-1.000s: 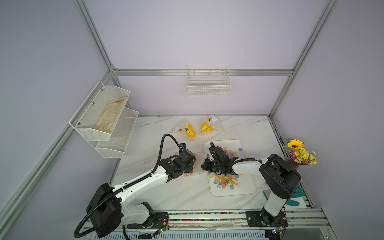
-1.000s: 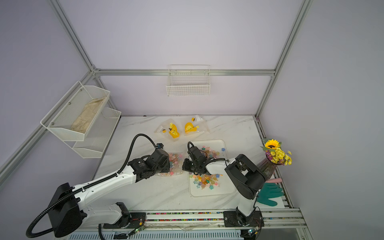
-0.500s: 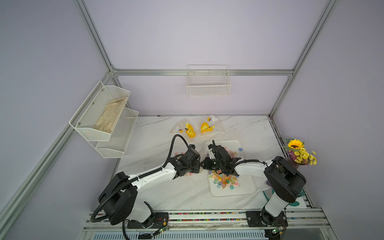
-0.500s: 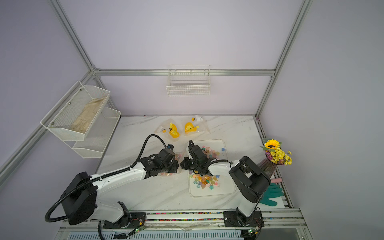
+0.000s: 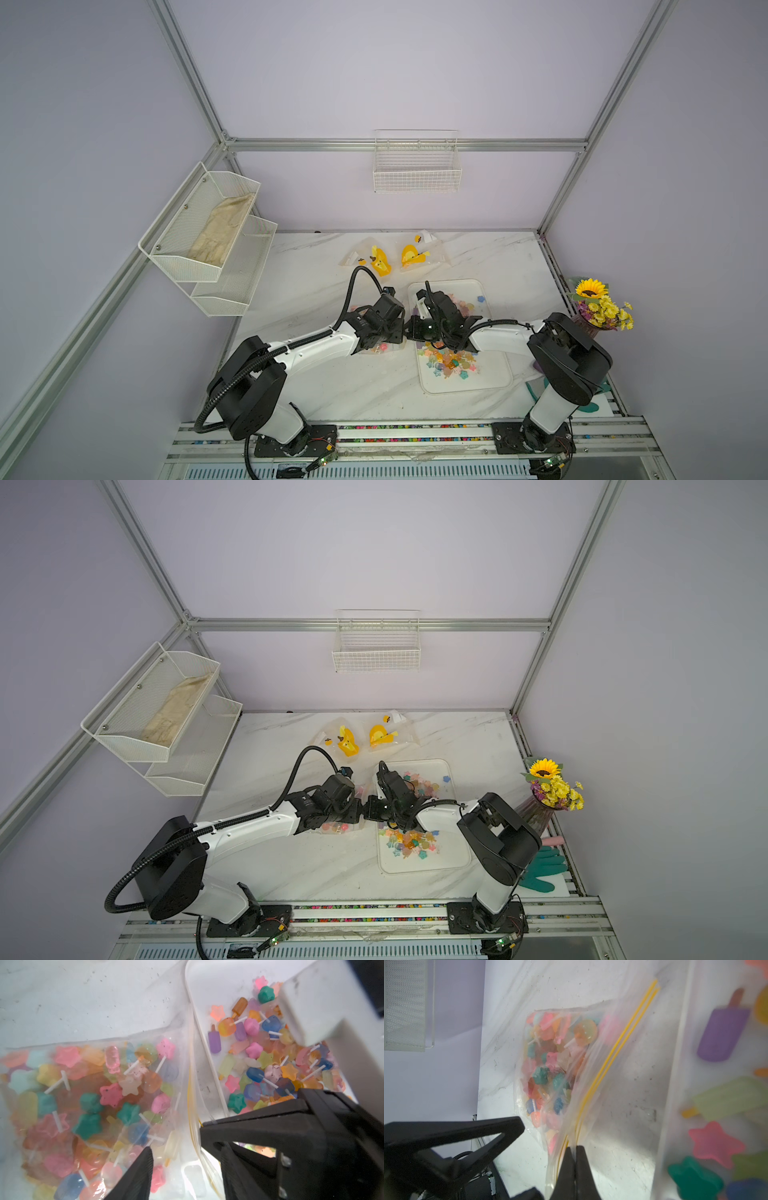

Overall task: Pour candies out of the ziploc bag
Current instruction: Open the ziploc bag at the center of the board.

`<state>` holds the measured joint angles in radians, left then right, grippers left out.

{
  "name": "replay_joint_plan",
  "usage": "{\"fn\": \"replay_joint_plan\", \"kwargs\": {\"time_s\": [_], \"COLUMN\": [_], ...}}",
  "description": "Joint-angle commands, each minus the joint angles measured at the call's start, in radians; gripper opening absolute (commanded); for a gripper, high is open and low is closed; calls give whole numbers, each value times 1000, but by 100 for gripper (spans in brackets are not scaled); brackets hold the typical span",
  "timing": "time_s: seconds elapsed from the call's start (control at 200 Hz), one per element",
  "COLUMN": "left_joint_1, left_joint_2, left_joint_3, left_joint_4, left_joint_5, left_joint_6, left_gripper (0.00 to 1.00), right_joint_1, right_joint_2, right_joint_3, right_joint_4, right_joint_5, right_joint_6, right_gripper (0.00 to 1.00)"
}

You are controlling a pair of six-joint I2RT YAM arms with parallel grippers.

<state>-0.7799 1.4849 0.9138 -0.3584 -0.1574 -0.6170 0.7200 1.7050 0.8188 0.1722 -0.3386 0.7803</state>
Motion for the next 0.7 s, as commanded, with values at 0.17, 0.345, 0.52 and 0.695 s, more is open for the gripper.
{"fn": "replay_joint_plan", "kwargs": {"time_s": [0.17, 0.345, 0.52, 0.695], "left_joint_1": [8, 9, 18, 31], "left_joint_2": [49, 95, 125, 158], "left_joint_3": [95, 119, 135, 160], "left_joint_4": [35, 35, 21, 8], "left_joint_5": [1, 0, -18, -22], "left_joint_6": [0, 0, 4, 11], "left_gripper": [48, 47, 42, 37], "right_joint_1": [-3, -2, -2, -2], "right_joint_2": [-19, -22, -28, -33], "right_joint_3": [-20, -22, -28, -32], "right_joint_4": [23, 21, 22, 21], "right_joint_5": [-13, -12, -15, -14], "right_joint_6": [6, 8, 7, 8], "right_gripper": [0, 0, 0, 0]}}
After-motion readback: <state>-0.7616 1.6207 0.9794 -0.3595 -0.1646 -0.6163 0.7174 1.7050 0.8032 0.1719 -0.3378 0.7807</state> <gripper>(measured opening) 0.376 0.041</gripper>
